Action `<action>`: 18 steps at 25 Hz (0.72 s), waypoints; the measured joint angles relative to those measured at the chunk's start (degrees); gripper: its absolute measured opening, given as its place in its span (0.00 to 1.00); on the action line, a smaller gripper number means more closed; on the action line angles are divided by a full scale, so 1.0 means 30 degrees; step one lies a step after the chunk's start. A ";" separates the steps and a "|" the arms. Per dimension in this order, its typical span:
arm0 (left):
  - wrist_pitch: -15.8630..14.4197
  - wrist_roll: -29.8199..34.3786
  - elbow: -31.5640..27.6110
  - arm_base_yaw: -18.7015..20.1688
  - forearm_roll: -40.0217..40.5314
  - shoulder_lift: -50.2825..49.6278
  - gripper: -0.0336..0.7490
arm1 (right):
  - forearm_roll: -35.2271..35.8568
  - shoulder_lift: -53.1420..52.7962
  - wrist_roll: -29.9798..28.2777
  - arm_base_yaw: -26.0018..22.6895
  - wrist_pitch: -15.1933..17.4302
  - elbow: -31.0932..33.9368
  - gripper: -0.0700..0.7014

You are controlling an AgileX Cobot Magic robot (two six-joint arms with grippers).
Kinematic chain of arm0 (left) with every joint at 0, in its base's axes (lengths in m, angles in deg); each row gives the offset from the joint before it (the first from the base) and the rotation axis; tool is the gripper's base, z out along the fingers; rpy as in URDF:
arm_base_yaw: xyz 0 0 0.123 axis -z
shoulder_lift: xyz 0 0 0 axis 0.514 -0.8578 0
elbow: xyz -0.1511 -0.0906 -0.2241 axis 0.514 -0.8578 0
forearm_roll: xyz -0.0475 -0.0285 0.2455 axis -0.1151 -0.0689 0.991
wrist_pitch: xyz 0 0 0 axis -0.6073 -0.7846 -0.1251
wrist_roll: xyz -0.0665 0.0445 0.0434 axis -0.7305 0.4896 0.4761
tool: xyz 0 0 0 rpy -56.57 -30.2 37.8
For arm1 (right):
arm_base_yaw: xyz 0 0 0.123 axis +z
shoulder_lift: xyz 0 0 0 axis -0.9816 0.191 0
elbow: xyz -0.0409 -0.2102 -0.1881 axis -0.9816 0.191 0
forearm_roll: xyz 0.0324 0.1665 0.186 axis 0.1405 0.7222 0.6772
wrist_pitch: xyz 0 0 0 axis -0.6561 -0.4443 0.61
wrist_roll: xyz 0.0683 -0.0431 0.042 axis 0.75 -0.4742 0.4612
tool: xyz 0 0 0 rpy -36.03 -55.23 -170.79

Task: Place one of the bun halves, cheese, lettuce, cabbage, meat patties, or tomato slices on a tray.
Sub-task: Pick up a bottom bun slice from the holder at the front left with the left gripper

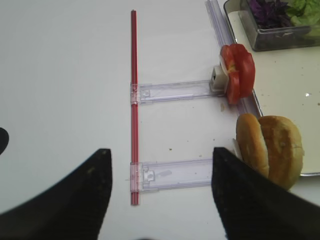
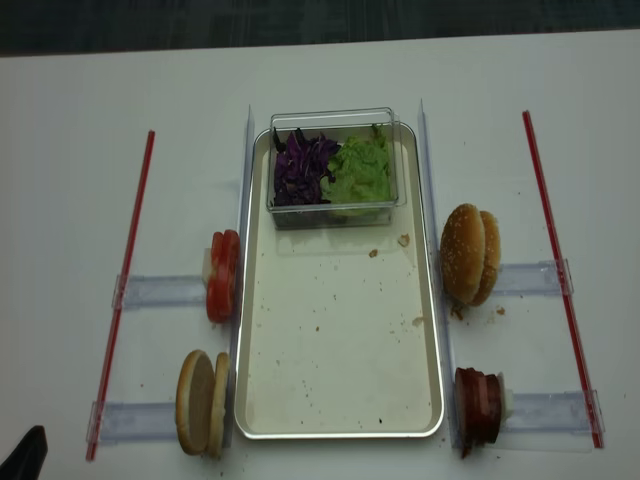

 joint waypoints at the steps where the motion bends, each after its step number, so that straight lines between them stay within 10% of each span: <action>1: 0.0000 0.0000 0.0000 0.0000 0.0000 0.0000 0.56 | 0.0000 0.0000 0.0000 0.0000 0.0000 0.0000 0.97; 18: -0.0845 -0.0220 0.2188 0.0000 0.0000 -1.6048 0.56 | 0.0000 0.0000 0.0000 0.0000 0.0000 0.0000 0.97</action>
